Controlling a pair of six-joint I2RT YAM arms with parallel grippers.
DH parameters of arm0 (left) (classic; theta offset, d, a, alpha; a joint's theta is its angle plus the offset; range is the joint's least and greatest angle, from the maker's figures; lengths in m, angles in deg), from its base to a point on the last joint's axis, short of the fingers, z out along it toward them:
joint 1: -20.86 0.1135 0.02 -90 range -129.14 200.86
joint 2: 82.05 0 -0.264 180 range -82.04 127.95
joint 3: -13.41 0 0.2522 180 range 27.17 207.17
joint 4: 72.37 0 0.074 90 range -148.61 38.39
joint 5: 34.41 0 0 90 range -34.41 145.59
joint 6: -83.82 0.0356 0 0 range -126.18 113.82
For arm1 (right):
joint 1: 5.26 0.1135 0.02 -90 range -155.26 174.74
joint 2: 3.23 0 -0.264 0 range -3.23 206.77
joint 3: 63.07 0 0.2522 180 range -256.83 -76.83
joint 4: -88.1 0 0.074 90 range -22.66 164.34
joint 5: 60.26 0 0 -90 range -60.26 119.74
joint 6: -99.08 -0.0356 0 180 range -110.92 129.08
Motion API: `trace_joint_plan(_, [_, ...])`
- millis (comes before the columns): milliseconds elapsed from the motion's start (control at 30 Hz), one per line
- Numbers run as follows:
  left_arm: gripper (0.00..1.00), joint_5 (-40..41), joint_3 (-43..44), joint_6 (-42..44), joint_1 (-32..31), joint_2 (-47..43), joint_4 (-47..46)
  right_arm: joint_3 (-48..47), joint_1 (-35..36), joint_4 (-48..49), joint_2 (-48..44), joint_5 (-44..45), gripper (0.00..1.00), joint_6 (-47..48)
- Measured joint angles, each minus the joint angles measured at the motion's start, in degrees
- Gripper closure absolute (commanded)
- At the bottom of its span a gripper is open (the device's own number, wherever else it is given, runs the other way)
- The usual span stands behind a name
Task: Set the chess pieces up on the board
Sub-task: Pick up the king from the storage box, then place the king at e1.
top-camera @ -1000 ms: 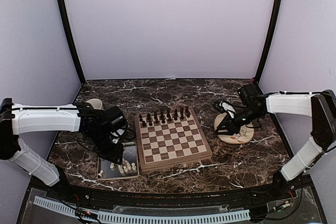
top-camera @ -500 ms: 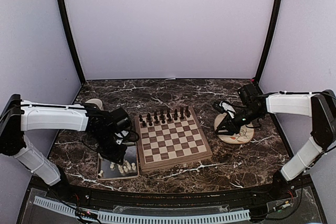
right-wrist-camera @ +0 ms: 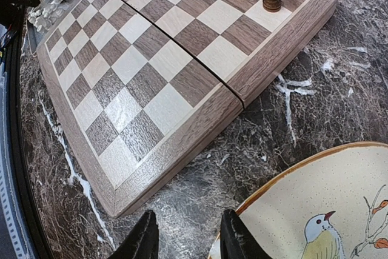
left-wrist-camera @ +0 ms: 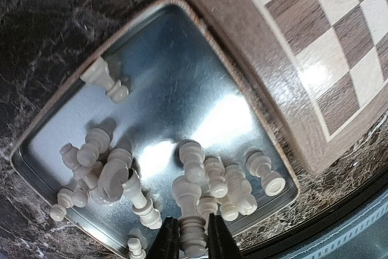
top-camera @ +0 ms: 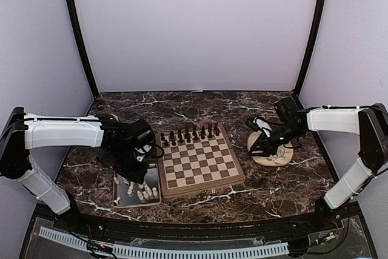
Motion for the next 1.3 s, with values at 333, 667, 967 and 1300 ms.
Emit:
trace_joint_plan(333, [1.00, -1.8, 5.2, 7.8, 0.8, 0.0, 0.9, 0.0, 0.0, 0.0, 0.1, 0.0, 0.64, 0.0])
trace_joint_plan(667, [1.00, -14.1, 14.8, 16.1, 0.4, 0.1, -0.9, 0.0, 0.0, 0.0, 0.1, 0.0, 0.64, 0.0])
trace_joint_plan(967, [1.00, -14.1, 29.8, 24.7, -3.0, 9.8, -1.1, 0.0, 0.0, 0.0, 0.0, 1.5, 0.65, 0.0])
trace_joint_plan(1300, [1.00, -8.0, 46.9, 32.5, -9.7, 27.3, 6.3, 0.2, 0.0, 0.1, -1.1, 2.6, 0.65, 0.0])
